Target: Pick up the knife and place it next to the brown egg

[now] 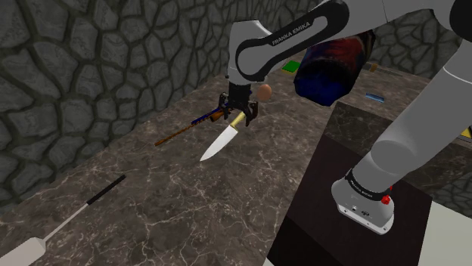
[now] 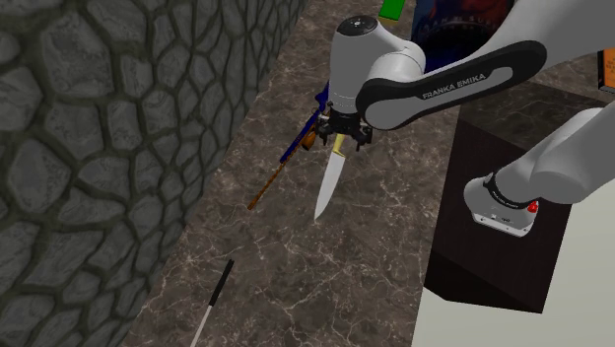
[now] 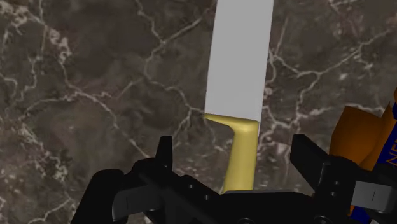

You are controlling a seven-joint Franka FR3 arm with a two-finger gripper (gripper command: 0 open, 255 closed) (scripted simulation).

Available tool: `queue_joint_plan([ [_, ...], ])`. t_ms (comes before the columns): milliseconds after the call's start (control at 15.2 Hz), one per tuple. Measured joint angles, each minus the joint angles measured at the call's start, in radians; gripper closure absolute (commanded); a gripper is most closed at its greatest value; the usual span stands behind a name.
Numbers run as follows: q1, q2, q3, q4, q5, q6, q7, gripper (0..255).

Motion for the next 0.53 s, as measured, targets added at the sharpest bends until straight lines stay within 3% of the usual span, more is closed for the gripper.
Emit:
queue_joint_plan([
  [264,-0.01,-0.043,-0.009,0.058,0.011,-0.098,-0.01,0],
  [528,-0.013,-0.058,-0.012,0.074,0.015,-0.129,-0.014,0],
])
